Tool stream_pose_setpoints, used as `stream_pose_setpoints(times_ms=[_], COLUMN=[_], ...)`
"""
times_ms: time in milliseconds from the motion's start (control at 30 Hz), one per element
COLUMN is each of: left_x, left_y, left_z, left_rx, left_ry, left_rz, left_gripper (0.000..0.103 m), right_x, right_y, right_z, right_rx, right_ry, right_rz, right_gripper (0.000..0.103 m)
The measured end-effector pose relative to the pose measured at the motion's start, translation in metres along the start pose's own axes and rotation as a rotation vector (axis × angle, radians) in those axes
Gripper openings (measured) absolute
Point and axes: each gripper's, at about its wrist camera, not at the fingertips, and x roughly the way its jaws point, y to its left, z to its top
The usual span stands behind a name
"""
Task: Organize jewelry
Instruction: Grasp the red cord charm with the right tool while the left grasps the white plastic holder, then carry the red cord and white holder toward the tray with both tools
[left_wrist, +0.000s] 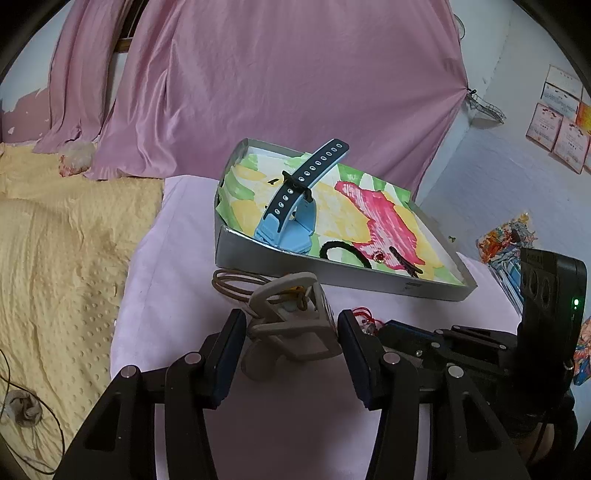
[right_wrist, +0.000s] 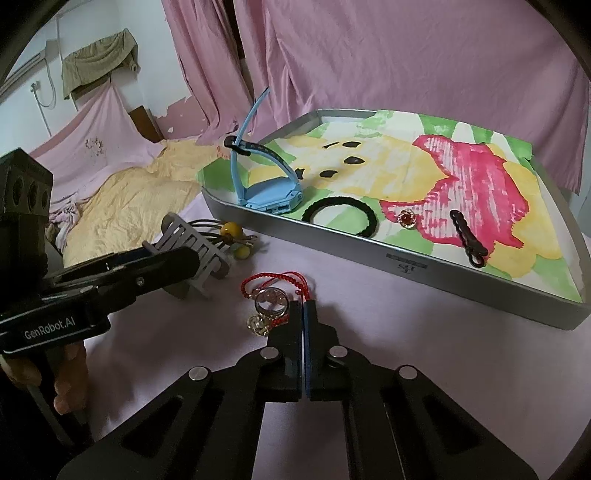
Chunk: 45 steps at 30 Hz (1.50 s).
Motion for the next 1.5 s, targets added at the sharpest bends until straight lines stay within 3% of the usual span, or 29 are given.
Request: stream_pose_setpoints(times_ms=[500,1100,1267,1500], left_x=[-0.02,-0.005,0.018,0.049], left_y=[-0.017,-0.06,-0.072,-0.083], left_z=[0.0,0.044,0.055,0.06], left_rx=[0.033,0.036,0.049,0.055], left_ry=[-0.073,-0.162,-0.136,-0.077], left_rz=[-0.035,-0.049,-0.035,-0.033], left_gripper=[0.049,0.049,0.049,0.049], right_x=[-0.042,-0.102,-0.094,-0.07], right_y=[-0.016,-0.058,-0.076,-0.105], right_z=[-0.003,0.047,0.056,0.046], right_rx=[0.035,0.054,0.083,0.161], right_ry=[-0.135,-0.366,-0.366,-0.302], right_rz=[-0.023,-0.087,-0.107,-0.106], right_gripper=[0.001,0.001,0.001,0.001])
